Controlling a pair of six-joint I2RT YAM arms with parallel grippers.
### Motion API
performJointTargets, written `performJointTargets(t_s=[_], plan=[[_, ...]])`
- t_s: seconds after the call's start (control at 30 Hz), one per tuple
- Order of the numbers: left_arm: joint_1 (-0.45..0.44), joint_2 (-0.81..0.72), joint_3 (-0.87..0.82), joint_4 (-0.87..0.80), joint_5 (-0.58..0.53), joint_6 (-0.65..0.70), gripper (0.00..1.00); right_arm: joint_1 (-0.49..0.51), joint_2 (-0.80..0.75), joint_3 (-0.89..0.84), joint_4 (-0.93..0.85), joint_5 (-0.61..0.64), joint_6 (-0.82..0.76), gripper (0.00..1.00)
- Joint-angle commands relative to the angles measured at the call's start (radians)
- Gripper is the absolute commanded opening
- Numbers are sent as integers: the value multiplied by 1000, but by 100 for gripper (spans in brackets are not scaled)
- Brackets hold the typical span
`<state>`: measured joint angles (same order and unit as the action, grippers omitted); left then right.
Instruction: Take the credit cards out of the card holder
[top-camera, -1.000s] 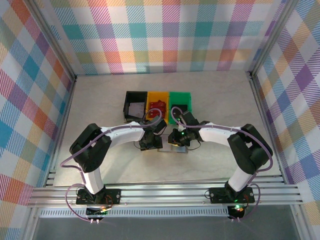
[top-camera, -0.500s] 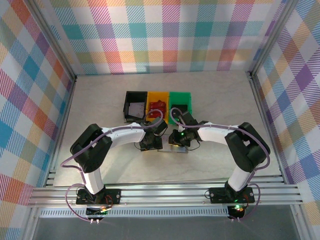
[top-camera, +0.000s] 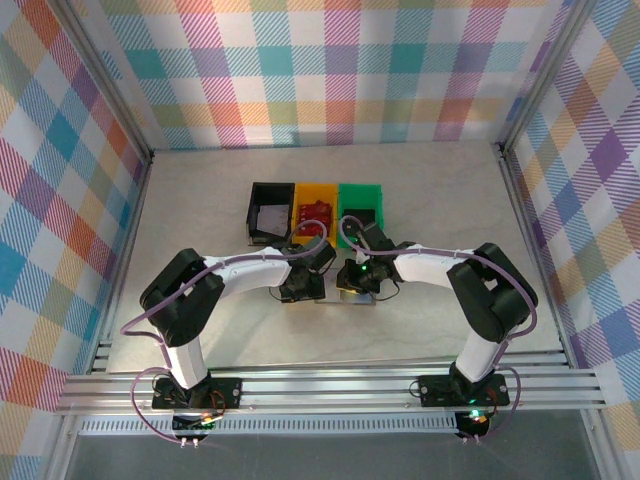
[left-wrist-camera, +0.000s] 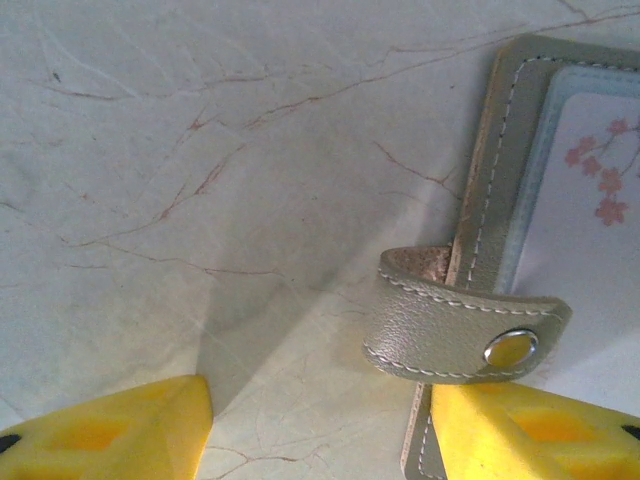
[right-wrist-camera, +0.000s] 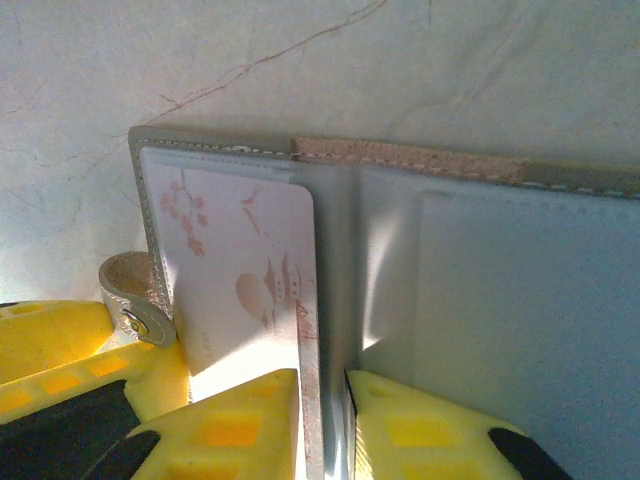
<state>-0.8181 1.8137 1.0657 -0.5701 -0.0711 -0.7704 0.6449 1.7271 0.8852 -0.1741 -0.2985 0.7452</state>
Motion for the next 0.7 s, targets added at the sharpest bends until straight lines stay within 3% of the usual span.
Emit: performJointTargets(t_s=[0.0,0.67], plan=[[-33,161,-102,111,127,-20,61,5,8,27,3,-7,-18,19],[-38,166,-127,165,158,-29,61,7,-49,6,35,6,-10,19]])
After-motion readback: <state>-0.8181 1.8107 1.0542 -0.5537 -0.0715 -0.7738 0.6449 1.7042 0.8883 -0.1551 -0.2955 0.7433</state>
